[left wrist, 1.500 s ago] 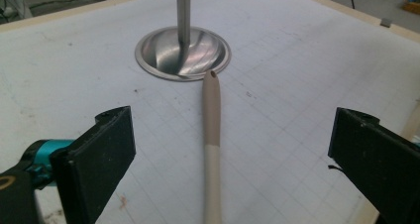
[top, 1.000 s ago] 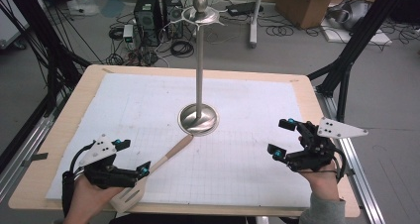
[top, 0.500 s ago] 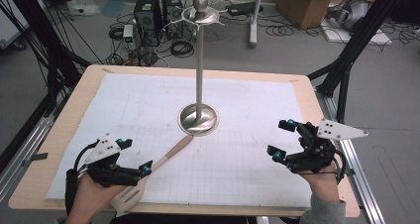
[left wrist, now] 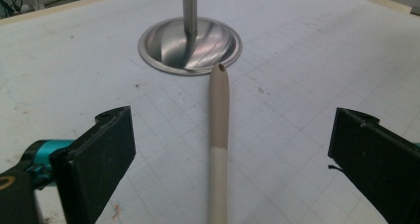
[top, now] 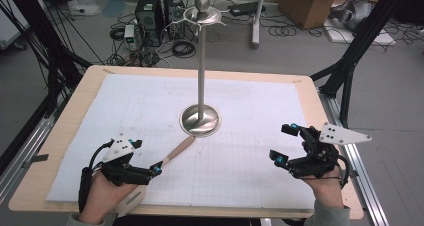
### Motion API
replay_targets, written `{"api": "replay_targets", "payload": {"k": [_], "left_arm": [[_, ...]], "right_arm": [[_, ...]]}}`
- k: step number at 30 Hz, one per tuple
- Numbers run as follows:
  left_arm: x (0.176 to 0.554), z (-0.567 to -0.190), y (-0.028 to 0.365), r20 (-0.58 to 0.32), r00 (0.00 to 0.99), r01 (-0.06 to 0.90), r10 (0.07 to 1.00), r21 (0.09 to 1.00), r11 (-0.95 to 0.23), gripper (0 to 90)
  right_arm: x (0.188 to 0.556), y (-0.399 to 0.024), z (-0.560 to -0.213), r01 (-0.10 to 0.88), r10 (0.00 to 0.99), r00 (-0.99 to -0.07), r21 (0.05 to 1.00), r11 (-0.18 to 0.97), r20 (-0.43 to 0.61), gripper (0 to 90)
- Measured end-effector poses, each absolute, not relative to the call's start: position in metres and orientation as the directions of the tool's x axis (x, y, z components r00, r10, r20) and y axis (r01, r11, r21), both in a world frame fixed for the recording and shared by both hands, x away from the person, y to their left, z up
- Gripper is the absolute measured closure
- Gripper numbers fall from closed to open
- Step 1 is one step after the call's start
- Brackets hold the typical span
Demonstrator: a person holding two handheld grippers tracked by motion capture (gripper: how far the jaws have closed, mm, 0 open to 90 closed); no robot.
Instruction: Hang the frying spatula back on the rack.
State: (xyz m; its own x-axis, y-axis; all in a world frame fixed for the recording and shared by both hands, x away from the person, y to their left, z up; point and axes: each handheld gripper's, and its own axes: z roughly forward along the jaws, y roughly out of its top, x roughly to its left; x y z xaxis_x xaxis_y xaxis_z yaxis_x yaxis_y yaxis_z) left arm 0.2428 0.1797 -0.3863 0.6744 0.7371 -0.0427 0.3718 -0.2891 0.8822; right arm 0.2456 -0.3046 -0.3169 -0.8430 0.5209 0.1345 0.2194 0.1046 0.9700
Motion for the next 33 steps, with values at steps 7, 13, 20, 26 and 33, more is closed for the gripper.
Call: {"api": "replay_targets", "payload": {"k": [7,13,20,26,33], "left_arm": [[0.249,-0.393,0.172,-0.038,0.677,0.38,0.735,0.873,-0.305,4.9],[0.252,-0.394,0.166,-0.021,0.679,0.372,0.734,0.872,-0.319,4.9],[0.255,-0.399,0.162,-0.008,0.674,0.375,0.738,0.865,-0.332,4.9],[0.258,-0.405,0.162,-0.005,0.672,0.38,0.741,0.86,-0.339,5.0],[0.26,-0.41,0.161,0.004,0.665,0.384,0.747,0.856,-0.346,8.1]], "right_arm": [[0.241,-0.309,-0.317,0.222,0.53,-0.837,0.97,0.097,0.138,6.0],[0.239,-0.309,-0.319,0.231,0.537,-0.832,0.968,0.1,0.143,6.0],[0.235,-0.311,-0.319,0.228,0.543,-0.828,0.969,0.101,0.138,6.1],[0.233,-0.312,-0.319,0.231,0.547,-0.825,0.968,0.1,0.14,6.0],[0.233,-0.311,-0.319,0.228,0.547,-0.826,0.968,0.106,0.135,6.1]]}}
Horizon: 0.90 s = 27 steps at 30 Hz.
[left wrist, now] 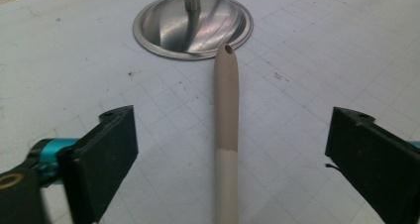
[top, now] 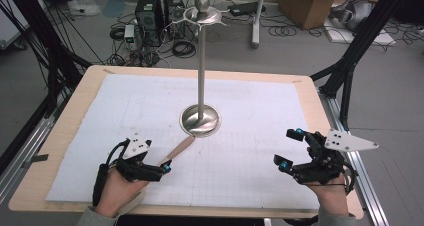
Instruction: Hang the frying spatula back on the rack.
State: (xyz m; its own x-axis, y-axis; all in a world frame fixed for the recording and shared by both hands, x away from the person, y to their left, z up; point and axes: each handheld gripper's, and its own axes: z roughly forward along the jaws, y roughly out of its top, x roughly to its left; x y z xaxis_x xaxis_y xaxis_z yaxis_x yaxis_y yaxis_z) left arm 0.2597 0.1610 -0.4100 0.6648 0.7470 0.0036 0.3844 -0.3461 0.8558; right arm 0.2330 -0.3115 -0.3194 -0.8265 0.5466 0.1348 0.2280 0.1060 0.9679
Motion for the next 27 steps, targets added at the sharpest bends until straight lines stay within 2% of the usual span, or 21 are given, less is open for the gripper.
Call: {"api": "replay_targets", "payload": {"k": [14,27], "left_arm": [[0.263,-0.42,0.163,0.015,0.644,0.403,0.765,0.843,-0.356,10.0],[0.264,-0.43,0.163,0.006,0.628,0.426,0.778,0.834,-0.351,16.3]], "right_arm": [[0.234,-0.31,-0.32,0.235,0.547,-0.826,0.965,0.113,0.138,6.0],[0.234,-0.31,-0.321,0.232,0.546,-0.826,0.966,0.112,0.136,6.0]]}}
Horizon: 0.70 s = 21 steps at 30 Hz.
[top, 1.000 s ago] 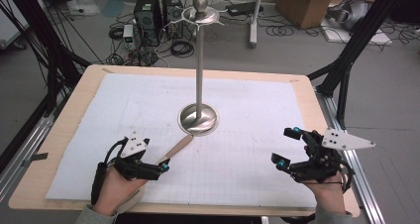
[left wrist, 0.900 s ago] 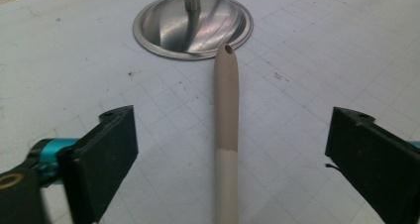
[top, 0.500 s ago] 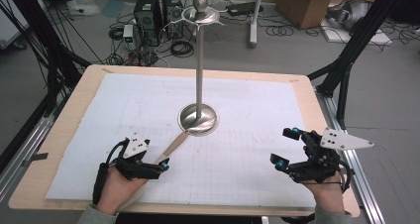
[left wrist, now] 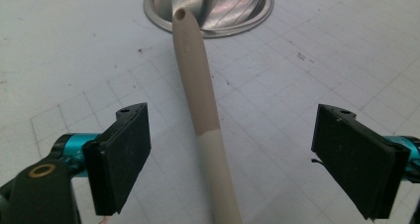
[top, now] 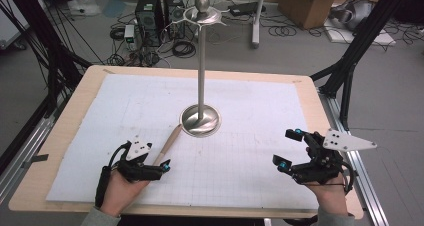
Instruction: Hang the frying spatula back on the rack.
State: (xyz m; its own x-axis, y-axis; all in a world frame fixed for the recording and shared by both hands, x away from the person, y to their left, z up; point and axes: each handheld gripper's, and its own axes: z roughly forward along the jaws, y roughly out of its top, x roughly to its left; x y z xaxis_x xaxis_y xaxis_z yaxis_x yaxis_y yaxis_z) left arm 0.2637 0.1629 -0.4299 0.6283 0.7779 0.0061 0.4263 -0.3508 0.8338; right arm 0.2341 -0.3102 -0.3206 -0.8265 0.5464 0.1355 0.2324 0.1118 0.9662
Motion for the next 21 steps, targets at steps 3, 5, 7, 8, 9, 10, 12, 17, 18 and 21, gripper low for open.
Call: {"api": "replay_targets", "payload": {"k": [3,5,7,8,9,10,12,17,18,21], "left_arm": [[0.265,-0.433,0.163,0.001,0.624,0.436,0.781,0.83,-0.349,17.3],[0.266,-0.435,0.164,-0.004,0.623,0.444,0.782,0.825,-0.349,18.0],[0.266,-0.436,0.164,-0.011,0.62,0.449,0.784,0.824,-0.344,19.0],[0.266,-0.436,0.164,-0.01,0.621,0.45,0.784,0.823,-0.346,19.3],[0.266,-0.436,0.164,-0.008,0.621,0.451,0.784,0.822,-0.349,19.7],[0.266,-0.437,0.164,-0.011,0.617,0.453,0.787,0.823,-0.343,20.4],[0.266,-0.438,0.165,-0.015,0.616,0.46,0.788,0.819,-0.344,21.2],[0.267,-0.441,0.165,-0.02,0.612,0.471,0.79,0.812,-0.344,23.9],[0.267,-0.442,0.165,-0.021,0.613,0.472,0.79,0.811,-0.346,24.3],[0.268,-0.444,0.165,-0.021,0.614,0.477,0.789,0.806,-0.35,26.0]], "right_arm": [[0.234,-0.31,-0.321,0.235,0.547,-0.826,0.966,0.112,0.138,6.0],[0.234,-0.31,-0.321,0.232,0.545,-0.827,0.966,0.112,0.135,6.0],[0.234,-0.31,-0.321,0.237,0.545,-0.827,0.965,0.113,0.139,6.0],[0.234,-0.31,-0.321,0.24,0.547,-0.825,0.964,0.11,0.143,6.0],[0.234,-0.31,-0.321,0.242,0.548,-0.824,0.964,0.11,0.144,6.0],[0.234,-0.31,-0.321,0.24,0.548,-0.824,0.964,0.111,0.142,6.0],[0.234,-0.31,-0.321,0.241,0.548,-0.824,0.964,0.111,0.143,6.1],[0.235,-0.31,-0.321,0.241,0.547,-0.825,0.964,0.113,0.142,6.0],[0.235,-0.31,-0.322,0.236,0.546,-0.826,0.965,0.115,0.137,6.0],[0.235,-0.31,-0.322,0.24,0.546,-0.826,0.964,0.116,0.14,6.0]]}}
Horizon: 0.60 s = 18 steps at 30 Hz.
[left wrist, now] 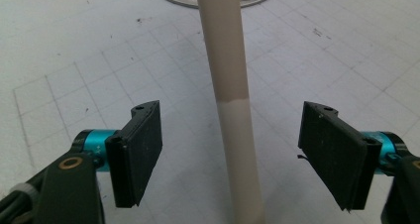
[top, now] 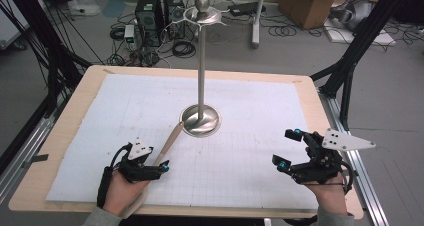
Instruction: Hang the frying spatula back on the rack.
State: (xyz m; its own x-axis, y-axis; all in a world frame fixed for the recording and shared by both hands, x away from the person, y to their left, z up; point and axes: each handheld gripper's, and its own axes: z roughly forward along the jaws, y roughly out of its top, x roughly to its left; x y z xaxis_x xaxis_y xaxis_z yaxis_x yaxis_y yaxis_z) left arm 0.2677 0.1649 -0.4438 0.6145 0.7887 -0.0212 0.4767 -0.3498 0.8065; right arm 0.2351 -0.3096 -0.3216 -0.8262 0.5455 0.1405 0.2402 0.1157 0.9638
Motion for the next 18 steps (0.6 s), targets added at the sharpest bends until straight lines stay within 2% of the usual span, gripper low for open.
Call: {"api": "replay_targets", "payload": {"k": [18], "left_arm": [[0.2676,-0.4453,0.163,0.004,0.621,0.477,0.784,0.792,-0.382,31.3]], "right_arm": [[0.2352,-0.309,-0.322,0.243,0.546,-0.825,0.963,0.117,0.142,6.0]]}}
